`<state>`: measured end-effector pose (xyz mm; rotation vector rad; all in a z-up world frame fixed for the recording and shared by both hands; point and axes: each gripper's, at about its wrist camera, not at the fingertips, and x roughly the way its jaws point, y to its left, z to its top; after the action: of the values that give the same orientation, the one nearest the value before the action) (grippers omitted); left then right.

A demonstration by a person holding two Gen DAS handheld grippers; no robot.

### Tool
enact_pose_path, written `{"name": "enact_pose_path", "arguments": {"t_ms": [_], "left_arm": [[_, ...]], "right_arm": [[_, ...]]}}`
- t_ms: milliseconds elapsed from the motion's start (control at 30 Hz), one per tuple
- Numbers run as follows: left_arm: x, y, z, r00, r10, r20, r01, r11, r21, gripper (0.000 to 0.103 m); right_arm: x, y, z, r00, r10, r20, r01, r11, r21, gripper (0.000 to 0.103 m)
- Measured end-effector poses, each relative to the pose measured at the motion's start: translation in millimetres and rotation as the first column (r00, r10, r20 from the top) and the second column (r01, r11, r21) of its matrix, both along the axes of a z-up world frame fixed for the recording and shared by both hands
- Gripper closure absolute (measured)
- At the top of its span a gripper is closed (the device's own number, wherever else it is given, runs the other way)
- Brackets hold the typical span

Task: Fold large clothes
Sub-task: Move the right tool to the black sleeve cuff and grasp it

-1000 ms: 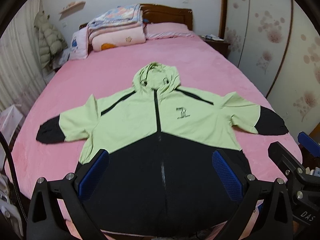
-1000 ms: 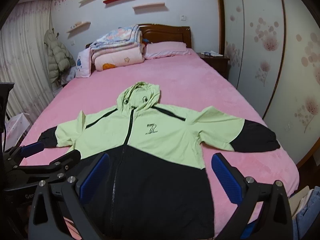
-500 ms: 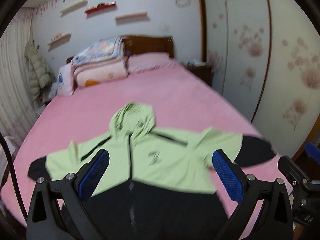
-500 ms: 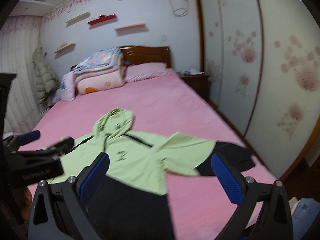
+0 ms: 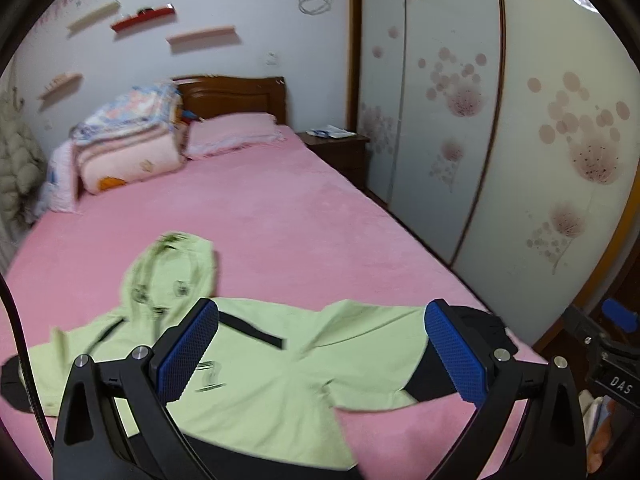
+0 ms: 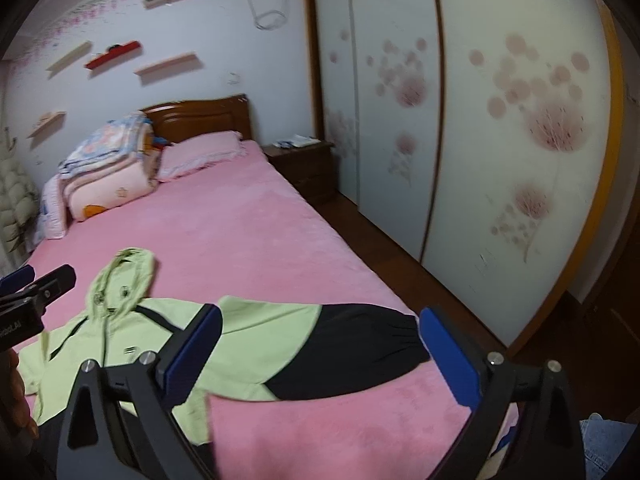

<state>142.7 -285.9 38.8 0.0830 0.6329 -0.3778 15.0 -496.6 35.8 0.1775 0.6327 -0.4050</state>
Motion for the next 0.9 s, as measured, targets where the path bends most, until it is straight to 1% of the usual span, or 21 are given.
{"name": "enact_pose_path", "arguments": {"t_ms": [67, 167, 200, 400, 567, 633, 733, 800, 900], "left_arm": [[15.1, -14.8, -18.7, 0.999, -0.013, -0.036, 0.013, 1.0, 0.0, 0.001], [32.8, -36.3, -50.0, 0.997, -0.008, -0.071, 0.009, 1.0, 0.018, 0.001], [38.3, -44.1, -61.0, 0.996, -0.008, -0.083, 0.01, 1.0, 0.029, 0.001], [50.5, -73.7, -117.3, 0.99, -0.009, -0.14, 0.02, 0.997, 0.081, 0.001], [51.1, -83.5, -151.6, 0.982, 0.0, -0.186, 0.019, 0.995, 0.099, 0.001], [50.7, -85.8, -160.0, 0.98, 0.0, -0.2, 0.021, 0.994, 0.106, 0.001], [52.0, -91.8, -176.9, 0.978, 0.017, -0.206, 0.018, 0.986, 0.165, 0.001], [52.3, -95.0, -186.0, 0.979, 0.033, -0.2, 0.009, 0.978, 0.207, 0.001], [53.3, -92.2, -194.4, 0.979, 0.047, -0.2, -0.001, 0.974, 0.226, 0.001]], "right_arm": [[10.0, -14.4, -14.5, 0.999, -0.018, -0.033, 0.018, 1.0, 0.014, 0.004], [21.0, -25.9, -35.3, 0.996, -0.04, -0.075, 0.042, 0.999, 0.024, 0.006], [24.7, -30.6, -43.9, 0.994, -0.048, -0.094, 0.051, 0.998, 0.03, 0.008], [30.4, -43.3, -75.6, 0.986, -0.078, -0.146, 0.084, 0.996, 0.033, 0.01], [37.2, -63.1, -103.8, 0.973, -0.107, -0.203, 0.12, 0.991, 0.052, 0.01], [39.6, -72.4, -118.1, 0.967, -0.118, -0.227, 0.138, 0.988, 0.073, 0.01], [42.4, -86.7, -140.1, 0.954, -0.135, -0.268, 0.169, 0.98, 0.108, 0.01], [43.8, -96.9, -157.5, 0.94, -0.154, -0.305, 0.2, 0.971, 0.129, 0.01], [41.7, -113.2, -181.1, 0.922, -0.177, -0.345, 0.248, 0.953, 0.173, 0.01]]}}
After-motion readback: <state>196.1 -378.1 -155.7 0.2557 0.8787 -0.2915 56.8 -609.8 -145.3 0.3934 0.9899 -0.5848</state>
